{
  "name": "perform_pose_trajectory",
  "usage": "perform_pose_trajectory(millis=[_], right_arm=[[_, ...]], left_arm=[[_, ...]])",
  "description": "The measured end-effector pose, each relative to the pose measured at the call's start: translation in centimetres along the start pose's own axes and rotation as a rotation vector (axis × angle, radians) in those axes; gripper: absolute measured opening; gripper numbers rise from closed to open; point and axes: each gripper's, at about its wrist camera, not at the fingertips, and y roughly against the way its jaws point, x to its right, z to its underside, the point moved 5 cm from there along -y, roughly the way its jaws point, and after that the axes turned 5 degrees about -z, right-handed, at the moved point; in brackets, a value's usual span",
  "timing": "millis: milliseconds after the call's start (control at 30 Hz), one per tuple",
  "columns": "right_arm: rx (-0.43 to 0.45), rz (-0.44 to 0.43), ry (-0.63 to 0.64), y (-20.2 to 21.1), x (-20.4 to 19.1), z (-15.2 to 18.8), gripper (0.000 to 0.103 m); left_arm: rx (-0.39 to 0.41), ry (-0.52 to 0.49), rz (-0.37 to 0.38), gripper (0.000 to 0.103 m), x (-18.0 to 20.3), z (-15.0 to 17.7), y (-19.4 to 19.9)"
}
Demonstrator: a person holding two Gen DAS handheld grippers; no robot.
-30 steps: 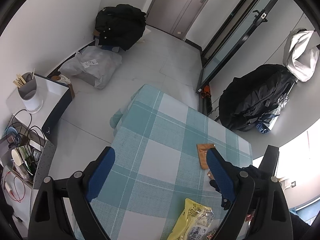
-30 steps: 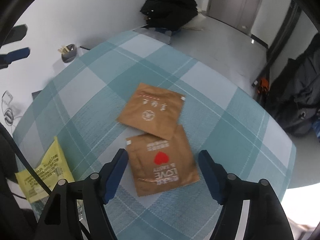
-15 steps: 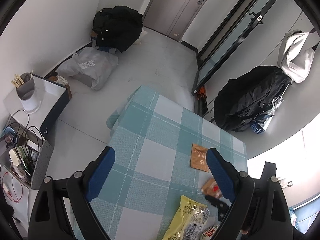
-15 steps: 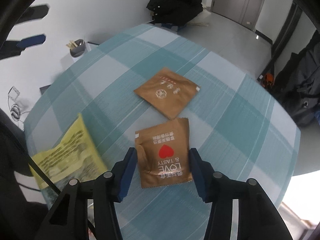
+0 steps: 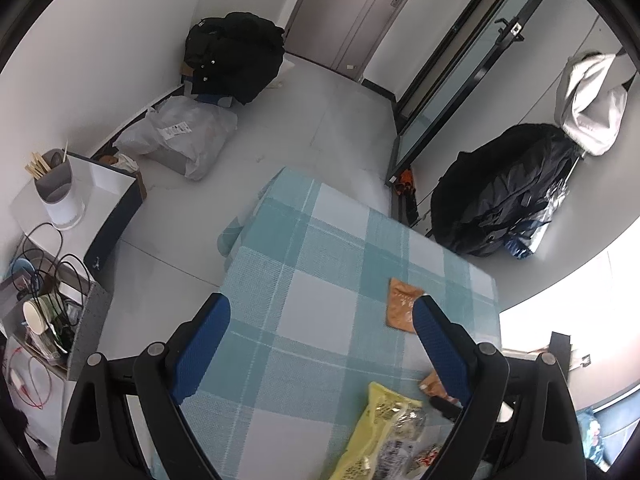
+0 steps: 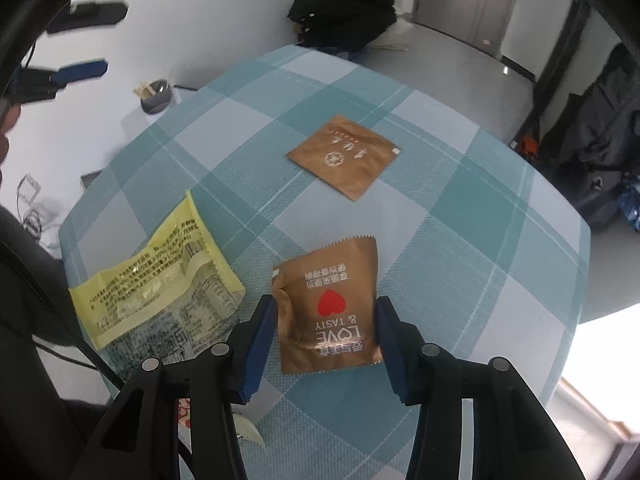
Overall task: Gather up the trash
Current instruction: 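Grasp the yellow bread wrapper with the left tool while the right tool holds the sachet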
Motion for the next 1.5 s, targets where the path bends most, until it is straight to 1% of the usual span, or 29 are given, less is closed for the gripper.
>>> perform_pose_trajectory(millis=[67, 233, 300, 433, 600, 700, 800, 900, 1033, 1167, 1333, 1500], right_arm=[[0.01, -0.005, -0.02, 0.4, 0.1, 0.1, 0.048], [0.069, -0.029, -0.093, 1.5, 0.9, 0.6, 0.048], [0.083, -0.033, -0.111, 1.8, 1.4, 0.8, 0.048], [0.126, -0.044, -0.139, 2.9, 2.1, 0.9, 0.048], [0.184, -0.053, -0.157, 4.7, 2.6, 1.2, 0.048], [0.208, -0.056, -0.167, 5.6, 2.7, 1.6, 0.048], [0.223, -0.052, -0.169, 6.2, 2.7, 1.9, 0.048], [0.229, -0.043, -0.178, 6.6, 2.8, 2.3, 0.048], [0.219, -0.022, -0.198, 6.5, 3.2, 2.8, 0.048], [0.212, -0.013, -0.215, 6.4, 3.7, 3.2, 0.048], [0.215, -0.013, -0.216, 6.6, 3.8, 3.3, 0.048], [0.225, -0.012, -0.21, 6.9, 3.7, 3.4, 0.048]], left_arm=[[-0.012, -0.002, -0.011, 0.091, -0.3, 0.4, -0.3], [-0.054, -0.026, -0.027, 0.091, -0.3, 1.4, -1.2], [-0.065, -0.044, -0.018, 0.091, 0.3, 1.6, -1.4], [-0.074, -0.117, 0.008, 0.091, 2.1, 2.3, -1.3], [-0.119, -0.204, 0.045, 0.091, 3.9, 4.6, -1.3], [-0.152, -0.22, 0.04, 0.091, 4.0, 6.1, -1.3], [-0.209, -0.227, 0.029, 0.091, 4.0, 7.7, -1.4], [-0.258, -0.24, 0.026, 0.091, 4.2, 8.8, -1.5], [-0.314, -0.289, 0.002, 0.091, 4.5, 10.3, -1.9], [-0.389, -0.347, -0.011, 0.09, 5.1, 12.5, -2.8], [-0.418, -0.403, -0.045, 0.09, 5.7, 13.8, -3.6], [-0.422, -0.421, -0.076, 0.089, 5.8, 14.0, -4.3]])
